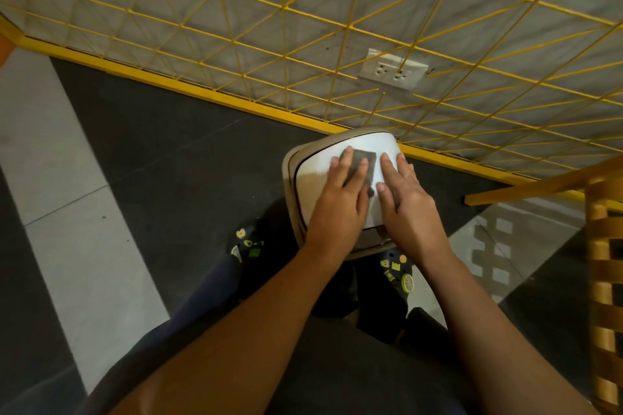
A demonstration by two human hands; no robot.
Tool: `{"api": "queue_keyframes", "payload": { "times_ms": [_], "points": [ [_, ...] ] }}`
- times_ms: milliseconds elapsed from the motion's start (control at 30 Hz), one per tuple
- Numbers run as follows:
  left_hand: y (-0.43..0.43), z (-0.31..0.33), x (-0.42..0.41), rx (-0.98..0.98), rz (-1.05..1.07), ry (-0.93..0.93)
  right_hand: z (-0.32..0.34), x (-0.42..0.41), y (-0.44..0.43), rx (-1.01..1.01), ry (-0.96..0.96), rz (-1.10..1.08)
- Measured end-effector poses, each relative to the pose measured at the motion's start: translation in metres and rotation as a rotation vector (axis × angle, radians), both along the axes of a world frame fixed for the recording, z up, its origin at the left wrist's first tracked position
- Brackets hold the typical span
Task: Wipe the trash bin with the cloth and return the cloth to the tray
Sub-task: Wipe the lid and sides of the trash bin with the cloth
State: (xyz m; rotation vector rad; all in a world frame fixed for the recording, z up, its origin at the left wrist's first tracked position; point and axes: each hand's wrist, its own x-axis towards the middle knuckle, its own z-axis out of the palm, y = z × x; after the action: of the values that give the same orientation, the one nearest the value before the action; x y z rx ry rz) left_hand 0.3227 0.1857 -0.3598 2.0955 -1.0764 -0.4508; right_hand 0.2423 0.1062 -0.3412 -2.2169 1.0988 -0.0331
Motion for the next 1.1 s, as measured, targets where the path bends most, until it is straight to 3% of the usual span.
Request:
{"api": "queue_keyframes", "payload": {
  "times_ms": [133,200,333,400,500,633,833,1000,1100],
  "points": [
    [0.000,-0.005,0.009,0.015,0.270,0.152,0.001,0.001,0.001,-0.005,-0.004,0.002],
    [0.004,-0.005,0.002,0.072,0.340,0.141,0.000,0.000,0.001,-0.001,0.000,0.002],
    [0.008,-0.003,-0.008,0.009,0.041,0.100,0.001,0.000,0.000,0.013,-0.014,-0.002],
    [0.006,-0.005,-0.004,0.002,0.024,0.087,0.001,0.001,0.000,0.012,-0.016,0.001],
    [0.001,-0.009,0.002,-0.041,0.253,0.118,0.001,0.000,0.000,0.007,-0.012,-0.003],
    [0.000,-0.015,0.011,0.048,0.509,0.277,-0.001,0.000,0.000,-0.003,-0.006,0.000],
    [0.001,-0.004,-0.002,-0.033,0.160,0.065,0.000,0.001,0.000,0.001,-0.001,-0.005],
    [0.003,-0.010,0.009,0.031,0.393,0.149,0.000,0.001,0.001,-0.006,0.011,0.004],
    [0.005,-0.002,-0.001,-0.006,0.191,0.087,0.000,0.001,0.000,-0.008,0.008,0.004]
  ]
}}
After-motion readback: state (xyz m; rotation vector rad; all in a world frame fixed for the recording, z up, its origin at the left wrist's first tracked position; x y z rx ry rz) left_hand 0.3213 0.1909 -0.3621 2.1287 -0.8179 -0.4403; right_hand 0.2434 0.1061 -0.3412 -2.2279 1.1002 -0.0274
